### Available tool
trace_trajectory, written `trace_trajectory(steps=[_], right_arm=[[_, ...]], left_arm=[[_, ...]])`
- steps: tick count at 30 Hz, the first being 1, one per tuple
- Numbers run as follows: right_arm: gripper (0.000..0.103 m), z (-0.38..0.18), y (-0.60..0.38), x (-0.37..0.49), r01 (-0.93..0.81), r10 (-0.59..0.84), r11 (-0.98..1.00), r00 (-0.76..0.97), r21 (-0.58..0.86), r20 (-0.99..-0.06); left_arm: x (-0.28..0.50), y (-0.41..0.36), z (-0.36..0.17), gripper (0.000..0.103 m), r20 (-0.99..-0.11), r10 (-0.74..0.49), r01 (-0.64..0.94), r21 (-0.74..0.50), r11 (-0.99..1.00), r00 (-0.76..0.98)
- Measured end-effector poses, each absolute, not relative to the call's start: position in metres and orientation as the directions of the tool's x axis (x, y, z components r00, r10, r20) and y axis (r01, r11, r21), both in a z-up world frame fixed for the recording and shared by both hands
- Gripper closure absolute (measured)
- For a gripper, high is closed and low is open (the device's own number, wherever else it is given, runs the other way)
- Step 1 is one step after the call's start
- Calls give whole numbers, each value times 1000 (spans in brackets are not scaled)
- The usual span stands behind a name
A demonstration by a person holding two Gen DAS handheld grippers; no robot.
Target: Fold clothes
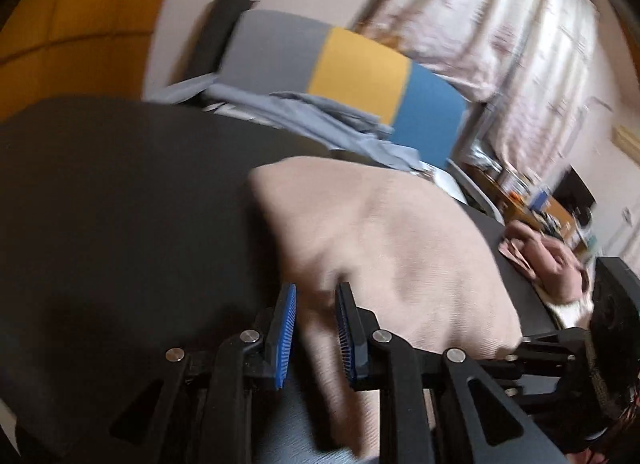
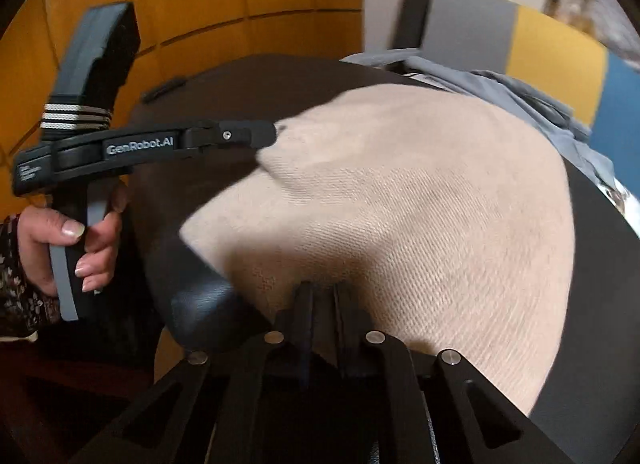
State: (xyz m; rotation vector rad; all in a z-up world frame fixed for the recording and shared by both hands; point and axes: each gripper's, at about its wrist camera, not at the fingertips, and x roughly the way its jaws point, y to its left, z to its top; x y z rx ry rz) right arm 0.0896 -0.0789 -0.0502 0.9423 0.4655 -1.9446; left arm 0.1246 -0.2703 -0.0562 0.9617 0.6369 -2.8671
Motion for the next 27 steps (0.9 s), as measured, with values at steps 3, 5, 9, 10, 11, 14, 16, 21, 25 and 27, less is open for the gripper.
trace_trajectory(steps=[3,5,9,10,11,14,16,21,25,27], right_arm=[[90,-23,-76,89,844,-627,-528,-310,97,-715],[90,-12,-84,83,847,-647,-522,-318,99,-693],[90,-15,-120,60,877,-636,-477,-298,58,-712],[90,-16,-125,56,879,-635,-473,-292,61,-716],[90,-17,-130,52,883,-633,-466,-284,62,-720],[90,-13,-148,35,909,-618,-415,-246,44,-746],[90,-14,-159,28,922,-596,-387,-232,22,-769],[83,-36,-192,30,949,-486,-312,-206,-51,-849],[95,-47,-217,31,935,-455,-343,-250,-92,-854],[96,-49,-222,23,916,-478,-395,-264,-64,-838]], left_arm=[[136,-289,-58,83,-571,40,237,-403,-884,-820],[136,-294,-57,83,-559,40,246,-426,-871,-828],[136,-274,-57,83,-537,116,148,-424,-893,-836],[138,-264,-57,83,-523,149,105,-425,-899,-839],[140,-255,-57,83,-511,176,66,-420,-905,-841],[139,-230,-65,83,-540,189,16,-352,-936,-820],[135,-224,-78,84,-587,171,45,-334,-942,-792],[139,-231,-91,82,-588,127,113,-354,-928,-799],[143,-241,-100,75,-578,153,138,-428,-893,-801],[145,-241,-102,75,-576,153,137,-428,-894,-803]])
